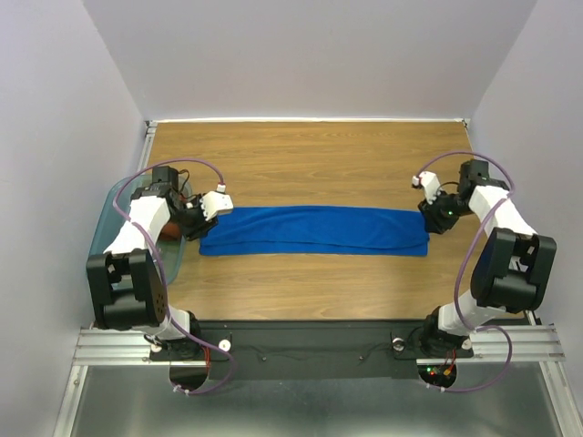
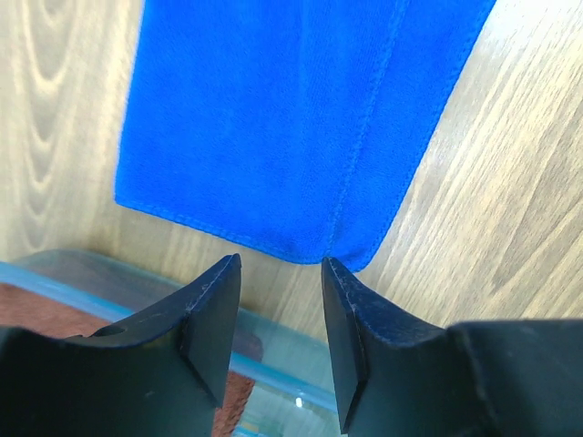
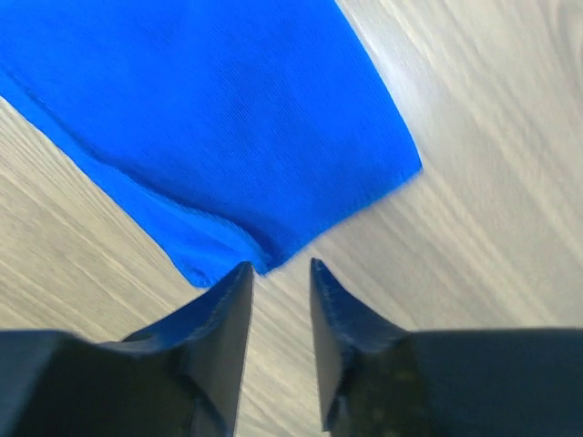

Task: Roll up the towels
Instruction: Fold the towel

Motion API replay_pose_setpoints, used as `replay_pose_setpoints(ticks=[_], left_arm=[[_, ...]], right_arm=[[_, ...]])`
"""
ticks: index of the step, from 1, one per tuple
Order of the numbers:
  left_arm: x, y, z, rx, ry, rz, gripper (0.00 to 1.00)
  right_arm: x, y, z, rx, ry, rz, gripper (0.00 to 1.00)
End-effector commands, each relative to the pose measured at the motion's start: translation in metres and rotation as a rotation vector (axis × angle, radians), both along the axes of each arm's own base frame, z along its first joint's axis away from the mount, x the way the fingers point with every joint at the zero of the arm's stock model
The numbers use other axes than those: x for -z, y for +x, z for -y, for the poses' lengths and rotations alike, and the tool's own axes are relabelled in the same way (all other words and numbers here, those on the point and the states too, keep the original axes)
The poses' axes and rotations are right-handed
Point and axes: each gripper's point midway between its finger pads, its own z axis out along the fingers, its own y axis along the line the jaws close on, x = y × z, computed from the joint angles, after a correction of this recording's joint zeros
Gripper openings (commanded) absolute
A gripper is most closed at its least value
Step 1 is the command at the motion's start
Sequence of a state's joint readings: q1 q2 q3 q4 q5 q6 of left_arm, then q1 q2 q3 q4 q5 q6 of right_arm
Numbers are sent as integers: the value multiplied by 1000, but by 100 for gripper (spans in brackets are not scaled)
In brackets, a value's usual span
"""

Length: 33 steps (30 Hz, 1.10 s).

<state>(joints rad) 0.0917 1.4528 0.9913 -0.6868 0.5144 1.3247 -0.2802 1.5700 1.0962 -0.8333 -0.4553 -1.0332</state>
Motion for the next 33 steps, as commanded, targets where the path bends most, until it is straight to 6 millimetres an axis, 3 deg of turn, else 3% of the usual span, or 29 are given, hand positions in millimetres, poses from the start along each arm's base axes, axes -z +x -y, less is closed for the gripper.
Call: replay_pose_setpoints(ticks=[1,9,12,18,31,32,33], left_arm=[[-17,0,7,47,-25,19,51],[-5,-2,2,58,11,-41,51],[-6,2,0,63,17,-38,52],[-2,6,-4,85,52,-60,52],[23,-6,-10,125,102,-115,49],[24,-7,-10,133,106,-117,49],[26,-8,-11,140,115,-124,49]], right_arm=[[-2,-7,-14,-89,-88,7,35],[15,-9,-20,-193,-249,21,38],[14,-1,-17,-205,-274,29,43],[14,13,-14,-220,-303,36,44],[31,-2,-14,-278,-333,-19,24],[31,-2,-14,-279,-333,-20,22],[31,-2,-14,-280,-334,-22,13]])
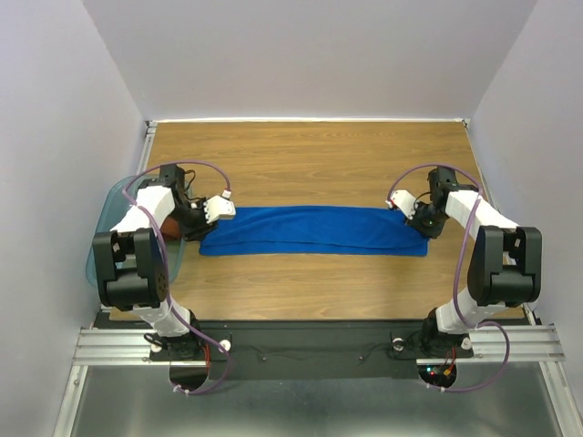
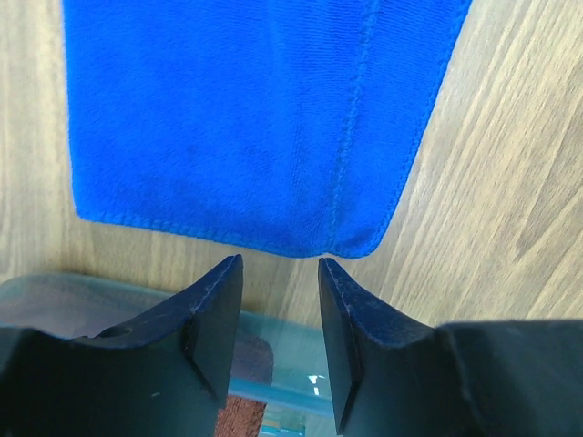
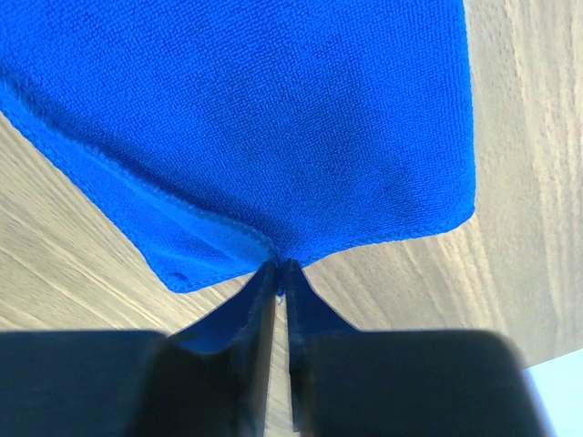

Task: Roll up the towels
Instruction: Fold the towel

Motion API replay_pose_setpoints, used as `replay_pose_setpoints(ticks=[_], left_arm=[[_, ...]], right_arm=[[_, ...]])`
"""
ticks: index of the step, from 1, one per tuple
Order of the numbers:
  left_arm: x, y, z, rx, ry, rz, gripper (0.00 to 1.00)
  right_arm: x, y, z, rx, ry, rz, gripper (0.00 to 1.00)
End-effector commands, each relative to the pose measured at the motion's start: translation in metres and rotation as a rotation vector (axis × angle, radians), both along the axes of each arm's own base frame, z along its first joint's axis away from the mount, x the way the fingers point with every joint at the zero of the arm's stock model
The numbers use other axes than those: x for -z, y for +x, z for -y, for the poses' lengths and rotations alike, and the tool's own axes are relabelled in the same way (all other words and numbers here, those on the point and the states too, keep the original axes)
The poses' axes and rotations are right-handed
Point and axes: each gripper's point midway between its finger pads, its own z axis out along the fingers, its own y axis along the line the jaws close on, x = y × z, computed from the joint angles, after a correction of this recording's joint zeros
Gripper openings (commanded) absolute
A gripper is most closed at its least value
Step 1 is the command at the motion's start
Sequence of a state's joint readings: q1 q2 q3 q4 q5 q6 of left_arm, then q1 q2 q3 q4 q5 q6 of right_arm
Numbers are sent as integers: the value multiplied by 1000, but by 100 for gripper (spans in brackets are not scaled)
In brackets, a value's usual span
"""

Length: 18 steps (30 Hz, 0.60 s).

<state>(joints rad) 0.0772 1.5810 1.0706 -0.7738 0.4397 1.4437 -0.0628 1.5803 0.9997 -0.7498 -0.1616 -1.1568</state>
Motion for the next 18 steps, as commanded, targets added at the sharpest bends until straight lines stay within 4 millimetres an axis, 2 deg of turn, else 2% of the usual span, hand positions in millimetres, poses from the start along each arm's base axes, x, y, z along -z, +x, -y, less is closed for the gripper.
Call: replay_pose_setpoints(ticks=[1,2,3,10,18], left_arm=[[9,-10,1,48,35,-34,49],[13,-13,-1,63,57,-42,49],[14,-14,0,70,65,-44,49],[17,-17,2,91,76,-44,49],[12,-12,4,77,60,-25,46]], right_arm=[[-2,6,0,-25,-20,21,9],[-3,7,0,-23,-18,23,1],[-3,7,0,-23,-19,23,1],[-20,8,-8,-16,23,61,0],[-39,-2,-17,-21,70,56,1]])
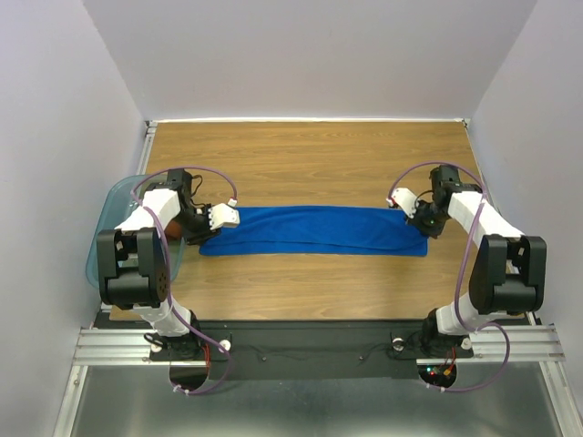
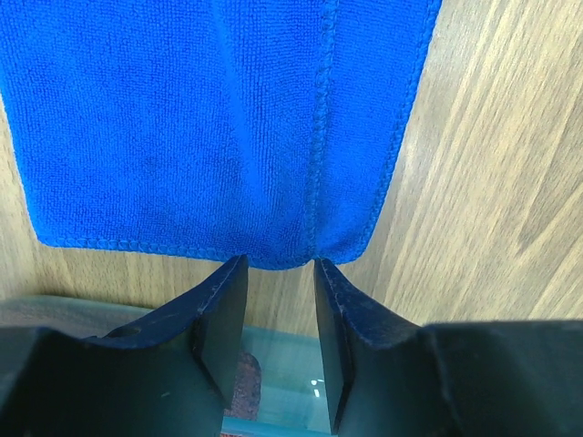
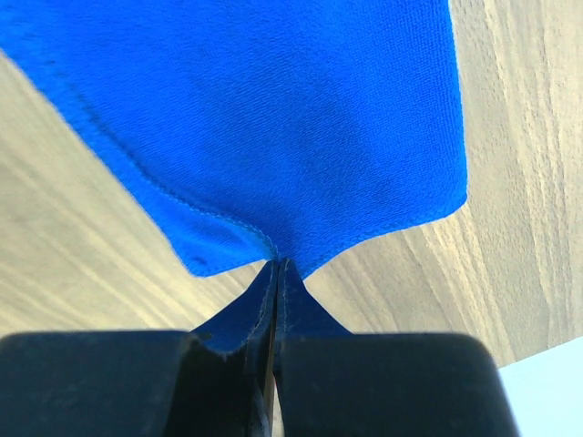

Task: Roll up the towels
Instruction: Fold the towel

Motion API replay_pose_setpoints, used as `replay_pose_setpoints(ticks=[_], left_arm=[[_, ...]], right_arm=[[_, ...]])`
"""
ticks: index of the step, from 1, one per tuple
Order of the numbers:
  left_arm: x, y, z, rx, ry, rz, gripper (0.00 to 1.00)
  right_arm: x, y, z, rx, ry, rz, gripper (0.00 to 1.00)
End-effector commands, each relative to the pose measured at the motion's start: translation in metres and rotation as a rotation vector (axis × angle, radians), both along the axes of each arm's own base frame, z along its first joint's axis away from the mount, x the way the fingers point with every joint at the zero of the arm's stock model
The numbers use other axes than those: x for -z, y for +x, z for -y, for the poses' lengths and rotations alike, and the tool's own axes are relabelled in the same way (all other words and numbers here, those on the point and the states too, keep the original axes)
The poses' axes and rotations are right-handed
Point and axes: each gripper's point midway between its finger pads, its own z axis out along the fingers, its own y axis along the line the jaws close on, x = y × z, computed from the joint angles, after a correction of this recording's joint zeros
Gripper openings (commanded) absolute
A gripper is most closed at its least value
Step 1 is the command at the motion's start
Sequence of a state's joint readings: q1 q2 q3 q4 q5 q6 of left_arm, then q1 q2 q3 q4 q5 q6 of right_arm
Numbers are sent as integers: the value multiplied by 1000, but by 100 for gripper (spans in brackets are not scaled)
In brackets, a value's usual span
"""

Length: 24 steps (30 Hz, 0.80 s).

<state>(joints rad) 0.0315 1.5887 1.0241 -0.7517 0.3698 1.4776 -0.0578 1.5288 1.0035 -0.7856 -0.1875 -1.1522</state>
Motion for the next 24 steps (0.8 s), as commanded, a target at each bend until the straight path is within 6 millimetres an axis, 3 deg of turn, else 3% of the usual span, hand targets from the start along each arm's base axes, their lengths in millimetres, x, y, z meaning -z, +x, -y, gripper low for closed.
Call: replay_pose_setpoints(ticks=[1,5,11,24], left_arm=[[-3,-1,3,10,-14,-1,46],[-6,2,4,4,-18,8,45],[-8,0,7,-4,-36,-6,46],[-6,-10,5,-28,-25,2,50]], right_arm=[[-28,2,-11,-16,51,33,1],[-28,-10,-16,-10,78,-7,0],[7,-41,-13,-30,57,-126,0],[34,-29,-6,21,27,-105,1]])
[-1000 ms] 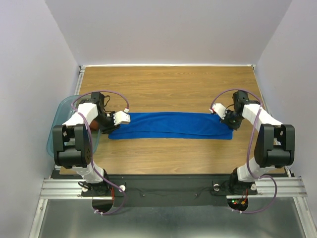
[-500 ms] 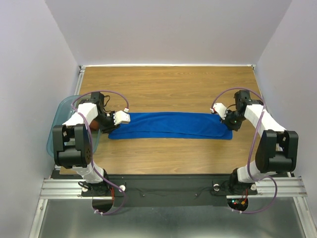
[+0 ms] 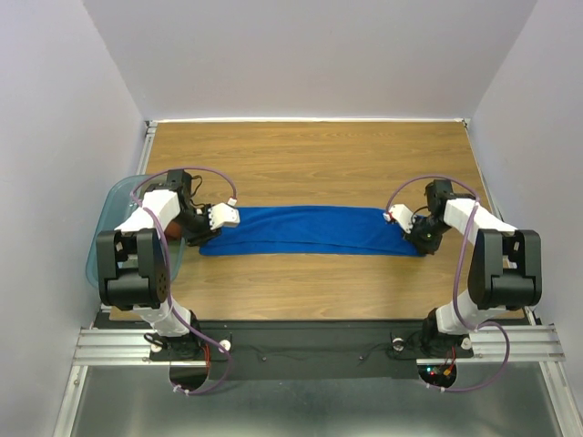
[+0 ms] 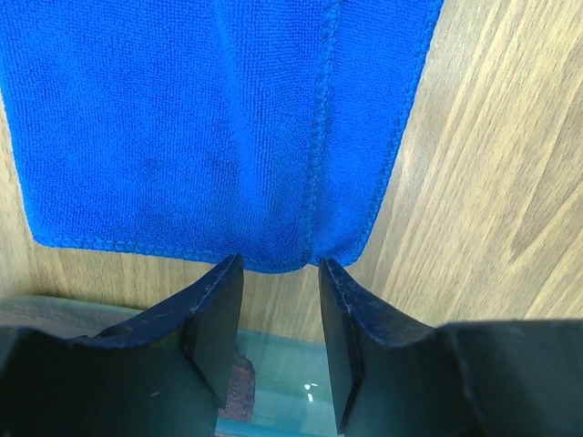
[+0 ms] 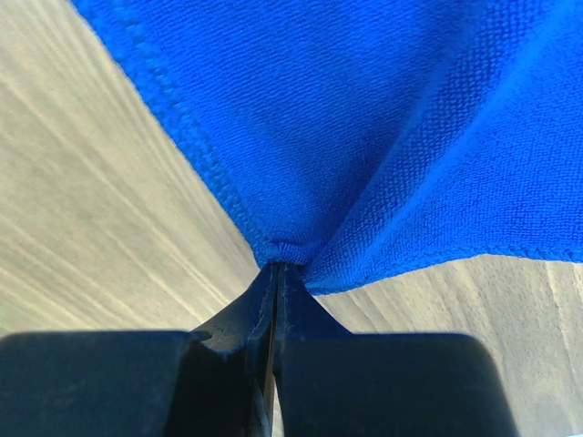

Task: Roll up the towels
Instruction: Fold the towel

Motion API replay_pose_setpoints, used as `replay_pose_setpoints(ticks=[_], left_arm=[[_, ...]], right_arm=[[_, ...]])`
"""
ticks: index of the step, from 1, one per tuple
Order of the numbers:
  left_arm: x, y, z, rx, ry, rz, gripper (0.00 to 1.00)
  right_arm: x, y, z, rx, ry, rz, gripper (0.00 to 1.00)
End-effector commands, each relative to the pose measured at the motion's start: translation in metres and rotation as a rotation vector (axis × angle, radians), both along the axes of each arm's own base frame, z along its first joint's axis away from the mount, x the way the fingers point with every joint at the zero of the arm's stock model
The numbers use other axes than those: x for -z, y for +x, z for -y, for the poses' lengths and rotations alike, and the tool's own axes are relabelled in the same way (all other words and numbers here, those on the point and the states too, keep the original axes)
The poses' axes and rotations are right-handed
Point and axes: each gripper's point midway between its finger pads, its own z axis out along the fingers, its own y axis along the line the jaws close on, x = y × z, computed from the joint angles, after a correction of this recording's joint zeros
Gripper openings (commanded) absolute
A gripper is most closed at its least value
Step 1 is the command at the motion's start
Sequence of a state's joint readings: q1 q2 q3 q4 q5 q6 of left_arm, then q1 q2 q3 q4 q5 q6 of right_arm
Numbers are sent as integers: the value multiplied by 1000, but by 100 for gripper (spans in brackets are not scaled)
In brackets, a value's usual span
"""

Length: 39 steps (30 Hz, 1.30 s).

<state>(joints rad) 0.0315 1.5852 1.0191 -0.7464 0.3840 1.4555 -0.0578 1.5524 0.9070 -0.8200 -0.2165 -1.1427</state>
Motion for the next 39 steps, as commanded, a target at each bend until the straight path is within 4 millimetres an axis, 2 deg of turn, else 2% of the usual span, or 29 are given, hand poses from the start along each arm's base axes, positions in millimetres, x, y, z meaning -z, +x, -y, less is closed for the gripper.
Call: replay_pose_setpoints(ticks=[1,7,19,22,24,29,30,35,39], left_arm=[[-5,-10,1,-10,-6,3,50],[3,-16,-1,-45,8,-12,50],[11,-3,1,-44,10,37,48],[12,-1,0,-39,17,33,37],[10,-4,0,-24,16,20,26],[1,-12,4,3,-1,10,8],[-3,-11,5,7,-5,20,0],[-17,-21,11,39,-41,-2,0],[-16,-26,11,42,-40,-31,0]], right_arm=[[2,15,2,19,-18,53,0],[5,18,8,31,-50,70,1],[8,18,8,42,-48,53,1],[9,17,8,40,-51,49,1],[9,17,9,41,-52,48,1],[11,16,9,41,-54,41,1],[11,16,9,42,-54,41,1],[11,15,10,43,-60,41,1],[11,14,11,42,-65,41,0]])
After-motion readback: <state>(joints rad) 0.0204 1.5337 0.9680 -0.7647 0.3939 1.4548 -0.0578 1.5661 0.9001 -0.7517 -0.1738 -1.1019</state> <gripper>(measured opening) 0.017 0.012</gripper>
